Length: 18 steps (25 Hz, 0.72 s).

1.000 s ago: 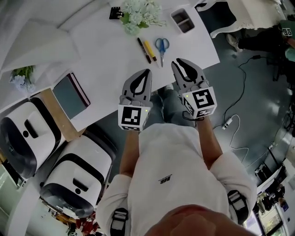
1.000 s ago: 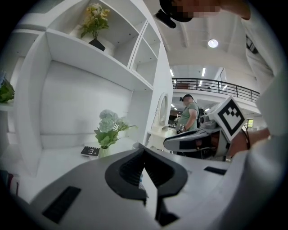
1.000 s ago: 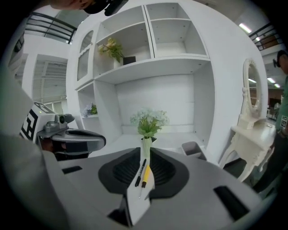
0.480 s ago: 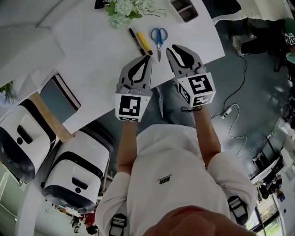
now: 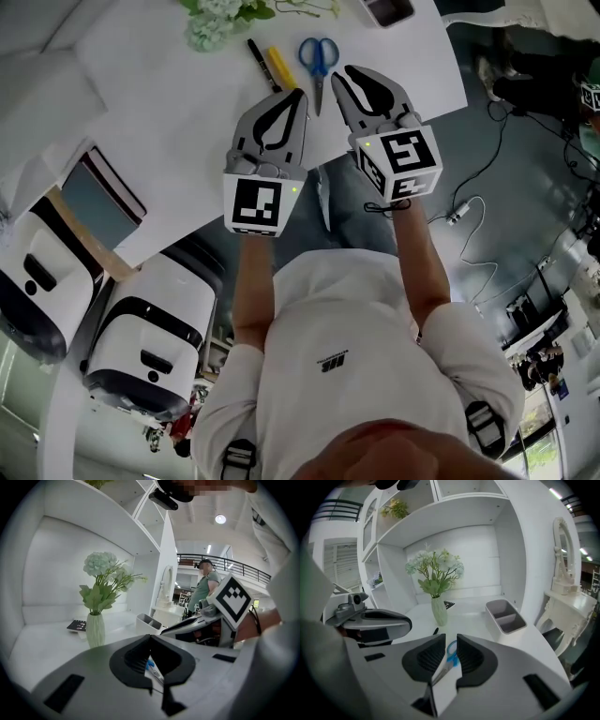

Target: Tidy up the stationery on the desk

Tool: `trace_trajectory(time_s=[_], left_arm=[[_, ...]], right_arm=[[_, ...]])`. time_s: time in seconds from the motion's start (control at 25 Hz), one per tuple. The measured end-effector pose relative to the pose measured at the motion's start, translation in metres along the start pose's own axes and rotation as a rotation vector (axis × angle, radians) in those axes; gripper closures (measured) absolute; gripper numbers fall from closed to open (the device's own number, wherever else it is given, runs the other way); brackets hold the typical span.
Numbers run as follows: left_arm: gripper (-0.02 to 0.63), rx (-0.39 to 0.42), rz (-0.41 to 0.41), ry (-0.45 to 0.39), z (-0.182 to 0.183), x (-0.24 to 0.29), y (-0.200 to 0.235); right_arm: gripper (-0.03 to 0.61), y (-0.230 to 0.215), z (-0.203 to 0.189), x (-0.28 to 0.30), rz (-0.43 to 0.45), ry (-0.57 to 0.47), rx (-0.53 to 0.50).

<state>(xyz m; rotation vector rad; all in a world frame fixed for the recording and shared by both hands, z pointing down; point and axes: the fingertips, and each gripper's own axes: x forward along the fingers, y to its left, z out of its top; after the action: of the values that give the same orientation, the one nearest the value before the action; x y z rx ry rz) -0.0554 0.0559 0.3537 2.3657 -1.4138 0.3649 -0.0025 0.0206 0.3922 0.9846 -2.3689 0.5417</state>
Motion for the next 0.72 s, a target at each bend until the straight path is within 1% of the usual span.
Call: trace_trajectory(time_s=[0.24, 0.72], left_arm=[[0.614, 0.021, 0.005, 0.024, -0.008, 0.016, 0.004], [0.614, 0.027, 0.028, 0.065, -0.019, 0.041, 0.016]], right_arm=[[0.525, -0.009, -0.011, 0.019, 0.014, 0.043, 0.012], [0.525, -0.019, -0.03, 0.062, 0.04, 0.154, 0.032]])
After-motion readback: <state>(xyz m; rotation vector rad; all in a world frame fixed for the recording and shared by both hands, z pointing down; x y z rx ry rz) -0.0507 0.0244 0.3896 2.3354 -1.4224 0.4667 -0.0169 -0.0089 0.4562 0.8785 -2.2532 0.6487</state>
